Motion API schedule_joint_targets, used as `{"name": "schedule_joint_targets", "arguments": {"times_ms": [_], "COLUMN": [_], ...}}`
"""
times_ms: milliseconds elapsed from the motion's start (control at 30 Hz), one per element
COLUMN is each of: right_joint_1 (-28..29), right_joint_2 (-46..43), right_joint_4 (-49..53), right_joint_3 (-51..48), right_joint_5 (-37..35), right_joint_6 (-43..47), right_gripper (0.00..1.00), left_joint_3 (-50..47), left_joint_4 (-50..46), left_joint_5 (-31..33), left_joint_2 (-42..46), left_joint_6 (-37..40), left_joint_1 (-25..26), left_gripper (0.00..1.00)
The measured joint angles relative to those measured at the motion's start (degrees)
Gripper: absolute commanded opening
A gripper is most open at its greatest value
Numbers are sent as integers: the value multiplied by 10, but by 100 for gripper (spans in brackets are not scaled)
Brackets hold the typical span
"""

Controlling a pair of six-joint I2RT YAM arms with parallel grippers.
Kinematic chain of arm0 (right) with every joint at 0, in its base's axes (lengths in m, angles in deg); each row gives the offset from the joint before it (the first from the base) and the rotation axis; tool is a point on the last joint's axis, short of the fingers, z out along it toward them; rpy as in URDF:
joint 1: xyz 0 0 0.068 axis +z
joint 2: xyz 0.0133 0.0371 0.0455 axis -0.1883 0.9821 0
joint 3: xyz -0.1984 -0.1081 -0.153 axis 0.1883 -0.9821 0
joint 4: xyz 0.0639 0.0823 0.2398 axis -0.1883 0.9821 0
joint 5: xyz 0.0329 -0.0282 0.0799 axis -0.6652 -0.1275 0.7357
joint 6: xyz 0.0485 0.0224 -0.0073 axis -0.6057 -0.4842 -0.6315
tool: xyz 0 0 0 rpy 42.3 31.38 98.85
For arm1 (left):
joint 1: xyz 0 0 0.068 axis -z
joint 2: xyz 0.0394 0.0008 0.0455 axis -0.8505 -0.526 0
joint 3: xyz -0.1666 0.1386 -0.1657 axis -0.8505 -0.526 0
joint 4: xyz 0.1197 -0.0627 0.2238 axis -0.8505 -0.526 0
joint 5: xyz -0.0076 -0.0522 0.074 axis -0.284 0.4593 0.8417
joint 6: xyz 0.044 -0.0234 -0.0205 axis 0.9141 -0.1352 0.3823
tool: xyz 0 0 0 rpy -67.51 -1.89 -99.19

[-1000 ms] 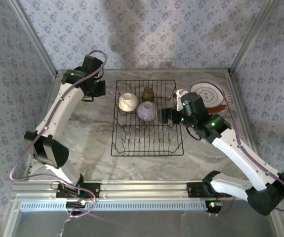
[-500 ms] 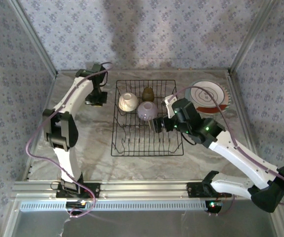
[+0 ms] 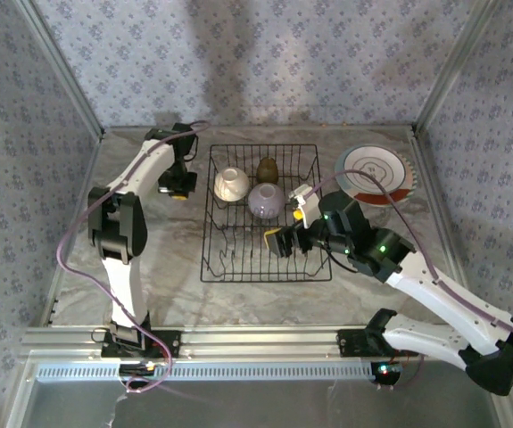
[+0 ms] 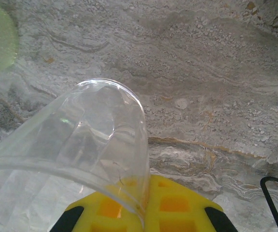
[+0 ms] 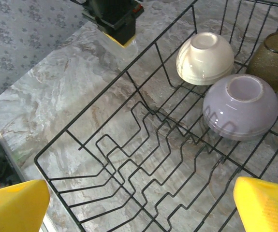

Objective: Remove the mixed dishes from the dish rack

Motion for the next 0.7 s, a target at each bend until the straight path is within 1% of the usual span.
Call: {"name": "schedule_joint_targets", "arguments": {"times_ms": [533, 700], "right_joint_1": [14, 17], "right_joint_2": [0, 0], "right_joint_4": [-10, -15], "right_joint_3": [-3, -9], "right_joint_5": [8, 8], "right_joint_6": [0, 0], "right_gripper": [100, 100], "left_joint_3": [50, 59], "left_joint_4": [-16, -24], "left_joint_5": [-4, -2], "left_joint_2": [-71, -82], "left_joint_6": [19, 24], "left_joint_1": [-15, -15], "left_gripper": [0, 2]}}
